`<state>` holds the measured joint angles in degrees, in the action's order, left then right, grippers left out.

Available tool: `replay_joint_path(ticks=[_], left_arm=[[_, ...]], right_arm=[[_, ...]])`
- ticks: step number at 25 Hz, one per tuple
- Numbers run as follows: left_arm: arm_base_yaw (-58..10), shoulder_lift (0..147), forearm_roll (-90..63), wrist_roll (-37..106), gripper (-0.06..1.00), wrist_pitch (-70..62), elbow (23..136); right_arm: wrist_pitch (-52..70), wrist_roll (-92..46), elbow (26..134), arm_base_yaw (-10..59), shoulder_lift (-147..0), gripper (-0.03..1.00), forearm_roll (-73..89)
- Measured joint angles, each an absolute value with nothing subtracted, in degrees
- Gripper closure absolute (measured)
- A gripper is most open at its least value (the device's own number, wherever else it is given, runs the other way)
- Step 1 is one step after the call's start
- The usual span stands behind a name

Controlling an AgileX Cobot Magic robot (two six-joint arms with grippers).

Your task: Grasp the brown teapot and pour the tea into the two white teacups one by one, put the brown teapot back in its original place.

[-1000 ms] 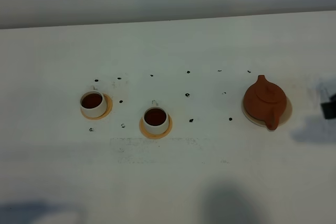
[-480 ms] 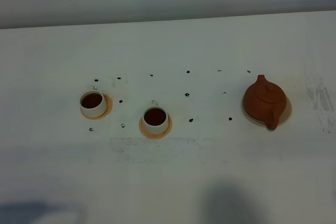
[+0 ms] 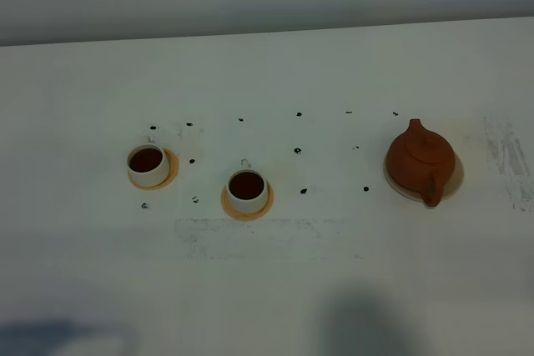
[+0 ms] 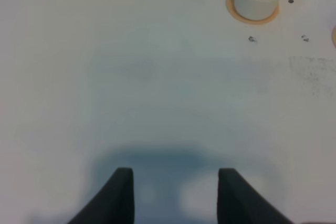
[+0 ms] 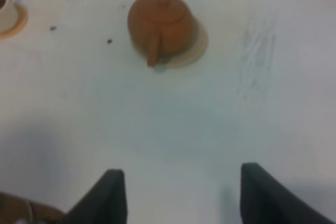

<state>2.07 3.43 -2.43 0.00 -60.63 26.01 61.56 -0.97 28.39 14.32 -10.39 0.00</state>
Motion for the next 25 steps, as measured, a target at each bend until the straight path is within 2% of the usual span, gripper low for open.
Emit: replay_joint_path(ticks=[10,20,25], left_arm=[[2.07,3.43,-2.43,0.00,0.57,-60.63,26.01],[2.07,3.43,-2.43,0.33,0.57,-60.63,26.01],[2.07,3.43,-2.43,0.00,0.57,-60.63,26.01]], right_arm=[[61.35,-0.97,28.17,13.48,-7.67,0.48,0.40],[61.34,-1.44,28.00,1.44,0.37,0.48,1.59],[61.34,-1.90,27.96,0.08,0.37,0.48,2.38]])
